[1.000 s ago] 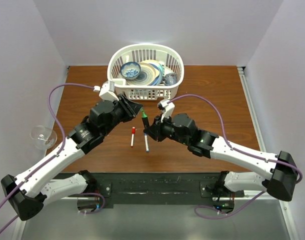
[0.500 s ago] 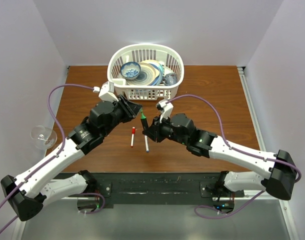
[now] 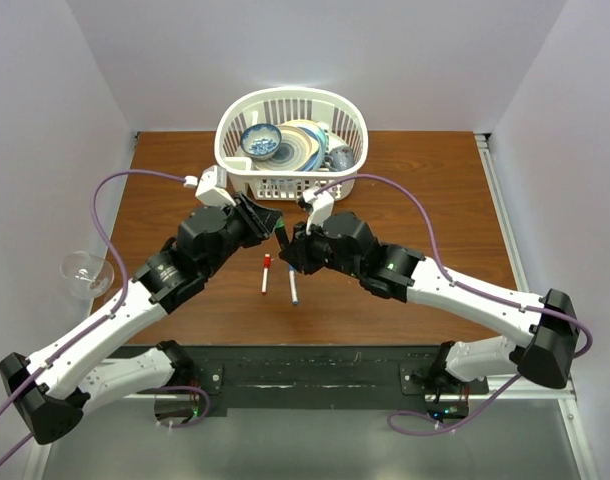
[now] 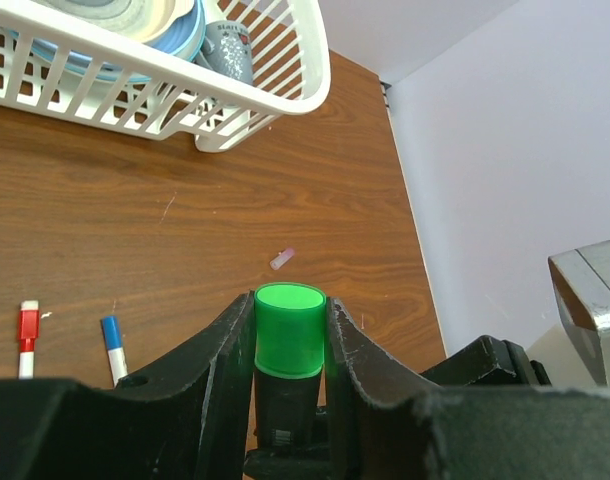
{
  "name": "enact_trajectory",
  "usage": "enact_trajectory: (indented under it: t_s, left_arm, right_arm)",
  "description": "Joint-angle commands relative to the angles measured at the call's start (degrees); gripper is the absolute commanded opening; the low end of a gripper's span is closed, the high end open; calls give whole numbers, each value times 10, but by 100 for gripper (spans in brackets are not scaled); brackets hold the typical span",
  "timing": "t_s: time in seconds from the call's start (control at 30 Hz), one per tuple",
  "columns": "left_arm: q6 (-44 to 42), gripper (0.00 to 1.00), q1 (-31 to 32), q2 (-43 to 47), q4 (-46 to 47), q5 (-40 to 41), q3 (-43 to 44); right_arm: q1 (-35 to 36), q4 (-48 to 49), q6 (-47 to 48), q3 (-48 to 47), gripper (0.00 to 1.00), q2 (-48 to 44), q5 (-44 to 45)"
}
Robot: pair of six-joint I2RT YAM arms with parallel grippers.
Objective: Insert the pens into the pen caps
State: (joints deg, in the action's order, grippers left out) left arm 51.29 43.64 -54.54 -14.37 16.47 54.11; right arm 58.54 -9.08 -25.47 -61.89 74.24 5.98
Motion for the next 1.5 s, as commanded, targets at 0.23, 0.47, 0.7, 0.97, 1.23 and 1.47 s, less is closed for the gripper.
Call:
enact_trajectory:
  t_s: [0.23, 0.47, 0.7, 0.97, 1.23, 1.47]
  left_arm:
    - [-129, 69, 9, 59, 20, -75, -1]
    - [-197, 100, 7, 130, 39, -59, 8]
    - [-267, 99, 7, 142, 11, -121, 66]
    - [-247, 82, 7, 108, 65, -307, 93]
    - [-223, 76, 0, 80, 81, -374, 120]
    - [-175, 72, -19, 65, 103, -438, 127]
  right_arm:
    - [-1, 77, 39, -7, 0, -30, -39]
    - [-1, 97, 24, 59, 0, -101, -45]
    - [-1, 106, 32, 106, 0, -178, -102]
    - [-1, 178, 2, 151, 0, -240, -192]
    - [-1, 215, -23, 162, 0, -249, -238]
    - [-1, 244, -34, 165, 0, -259, -270]
